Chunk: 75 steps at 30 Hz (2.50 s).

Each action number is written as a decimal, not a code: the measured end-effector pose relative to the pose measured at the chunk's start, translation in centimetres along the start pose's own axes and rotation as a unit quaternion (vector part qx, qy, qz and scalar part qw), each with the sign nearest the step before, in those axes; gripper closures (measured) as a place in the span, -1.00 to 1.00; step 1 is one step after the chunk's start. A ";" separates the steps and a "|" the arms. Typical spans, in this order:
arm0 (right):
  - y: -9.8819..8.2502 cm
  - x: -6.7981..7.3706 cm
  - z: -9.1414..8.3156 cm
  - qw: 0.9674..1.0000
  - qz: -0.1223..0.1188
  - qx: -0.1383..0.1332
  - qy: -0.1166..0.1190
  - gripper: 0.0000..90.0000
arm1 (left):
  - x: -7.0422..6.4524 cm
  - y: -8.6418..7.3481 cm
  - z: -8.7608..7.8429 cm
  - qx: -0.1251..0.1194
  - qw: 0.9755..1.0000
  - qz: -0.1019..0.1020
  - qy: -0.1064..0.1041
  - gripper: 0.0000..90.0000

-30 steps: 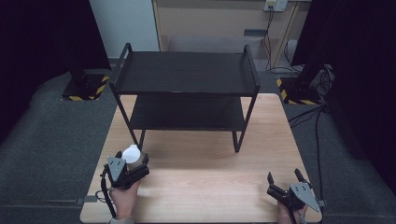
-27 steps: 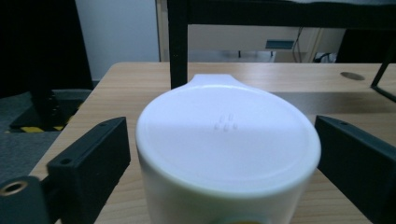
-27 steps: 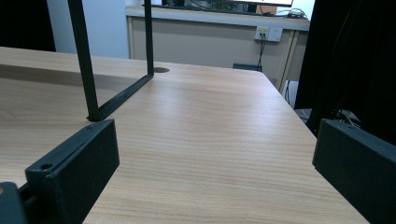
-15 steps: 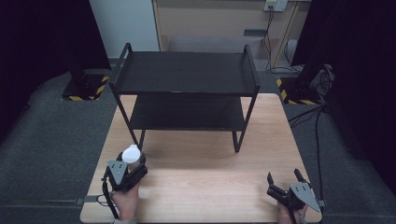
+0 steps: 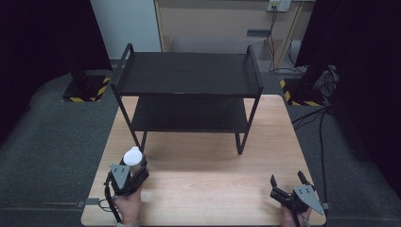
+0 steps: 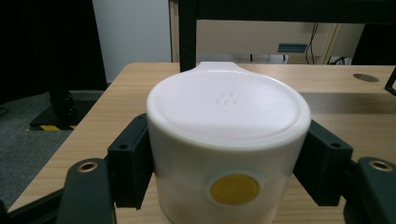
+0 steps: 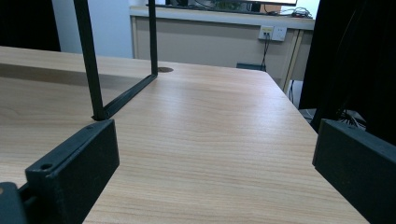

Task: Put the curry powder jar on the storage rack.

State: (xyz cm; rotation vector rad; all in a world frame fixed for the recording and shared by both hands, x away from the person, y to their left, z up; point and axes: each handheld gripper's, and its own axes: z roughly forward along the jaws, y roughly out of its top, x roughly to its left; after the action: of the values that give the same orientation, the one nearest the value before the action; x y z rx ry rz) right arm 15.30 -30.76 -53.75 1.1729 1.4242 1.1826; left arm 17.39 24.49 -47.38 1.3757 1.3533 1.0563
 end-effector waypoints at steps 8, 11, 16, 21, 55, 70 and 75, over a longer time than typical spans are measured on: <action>0.0 0.0 0.0 1.000 -0.001 0.001 0.001 -0.99 | 0.0 0.5 -1.3 0.002 1.000 0.005 -0.008 -0.34; 0.1 0.0 0.0 1.000 -0.003 0.002 0.002 -0.99 | 0.0 1.1 -1.9 -0.006 1.000 0.004 -0.013 -0.34; 0.0 0.0 0.0 1.000 0.000 0.001 0.001 -0.99 | -0.3 3.4 -2.6 -0.019 0.999 0.006 -0.028 -0.34; 0.1 0.0 0.1 1.000 -0.001 0.004 0.002 -0.99 | -0.9 5.7 -2.8 -0.040 0.998 0.004 -0.040 -0.34; -0.5 -0.5 -0.2 1.000 0.012 -0.017 0.012 -0.99 | -5.5 16.9 4.4 -0.040 0.997 0.025 -0.061 -0.34; -0.6 -0.5 -0.2 1.000 0.015 -0.022 0.004 -0.99 | -5.7 17.6 7.8 -0.039 0.998 0.022 -0.051 -0.34; -0.6 -0.4 -0.1 1.000 0.018 -0.023 -0.004 -0.99 | -5.9 17.7 8.7 -0.032 0.998 0.025 -0.046 -0.34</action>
State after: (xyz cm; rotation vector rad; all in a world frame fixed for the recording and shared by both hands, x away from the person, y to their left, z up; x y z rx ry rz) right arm 15.14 -31.21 -54.33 1.1748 1.3679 1.2288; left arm 29.61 18.53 -31.94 1.3997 1.2135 1.0494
